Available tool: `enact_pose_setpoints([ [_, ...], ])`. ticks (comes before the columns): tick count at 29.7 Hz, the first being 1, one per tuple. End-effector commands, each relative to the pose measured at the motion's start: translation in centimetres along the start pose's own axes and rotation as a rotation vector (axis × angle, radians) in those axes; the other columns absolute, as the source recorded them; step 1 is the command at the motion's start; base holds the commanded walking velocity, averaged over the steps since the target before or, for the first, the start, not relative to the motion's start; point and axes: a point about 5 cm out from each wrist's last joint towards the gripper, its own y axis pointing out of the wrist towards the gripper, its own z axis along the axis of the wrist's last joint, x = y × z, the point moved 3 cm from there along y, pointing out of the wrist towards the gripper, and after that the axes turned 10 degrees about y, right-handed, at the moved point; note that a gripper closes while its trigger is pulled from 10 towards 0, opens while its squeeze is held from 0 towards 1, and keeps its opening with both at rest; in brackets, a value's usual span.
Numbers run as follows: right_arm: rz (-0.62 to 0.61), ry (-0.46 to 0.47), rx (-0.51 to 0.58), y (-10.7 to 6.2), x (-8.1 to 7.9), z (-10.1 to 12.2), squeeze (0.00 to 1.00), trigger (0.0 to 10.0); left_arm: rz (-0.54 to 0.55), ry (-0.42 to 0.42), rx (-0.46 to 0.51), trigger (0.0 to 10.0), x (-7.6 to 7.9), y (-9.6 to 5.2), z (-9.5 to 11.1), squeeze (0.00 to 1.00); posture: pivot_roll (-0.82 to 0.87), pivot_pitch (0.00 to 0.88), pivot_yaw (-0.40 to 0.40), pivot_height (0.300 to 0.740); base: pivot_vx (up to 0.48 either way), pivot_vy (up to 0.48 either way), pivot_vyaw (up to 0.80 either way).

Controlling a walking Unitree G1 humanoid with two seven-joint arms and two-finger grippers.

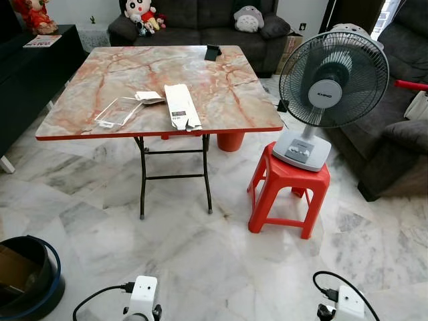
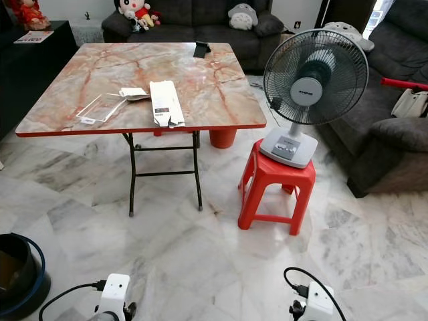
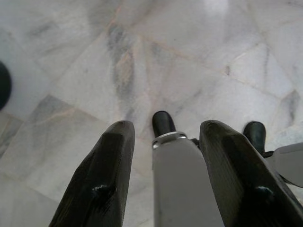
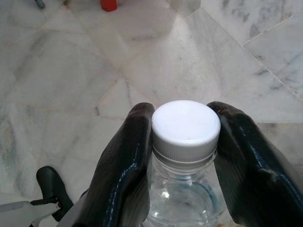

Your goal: Picking trash to rubbish bin

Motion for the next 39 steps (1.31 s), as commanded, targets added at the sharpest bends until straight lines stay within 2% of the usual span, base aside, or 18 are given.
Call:
enact_pose_setpoints([
  [1, 0.001, 0.009, 0.029, 0.1, -0.1, 0.9, 0.0, 10.0, -0.01, 0.02, 0.009, 10.0, 0.2, 0.1, 0.7, 0.0, -0.09, 0.0, -0.026, 0.74, 0.0, 0.0, 0.0],
  [9, -0.037, 0.013, 0.029, 0.1, 0.4, 1.0, 0.0, 10.0, -0.014, -0.004, 0.007, 10.0, 0.6, 0.1, 0.7, 0.0, -0.07, 0.0, -0.038, 0.74, 0.0, 0.0, 0.7],
  [14, -0.043, 0.009, 0.014, 0.1, 0.3, 0.5, 0.0, 10.0, -0.006, -0.022, -0.012, 10.0, 0.2, -0.1, -0.4, 0.0, -0.07, 0.0, -0.04, 0.74, 0.0, 0.0, 0.8],
  [18, -0.041, 0.004, 0.015, 0.1, 0.2, 0.5, 0.0, 10.0, -0.004, -0.024, -0.013, 10.0, 0.2, -0.1, -0.5, 0.0, -0.07, 0.0, -0.04, 0.74, 0.0, 0.0, 0.8],
  [39, -0.056, -0.002, 0.01, 0.1, 0.6, 0.5, 0.0, 10.0, -0.003, -0.032, -0.003, 10.0, 0.4, 0.0, 0.0, 0.0, -0.07, 0.034, -0.047, 0.74, 0.0, 0.0, 0.8],
])
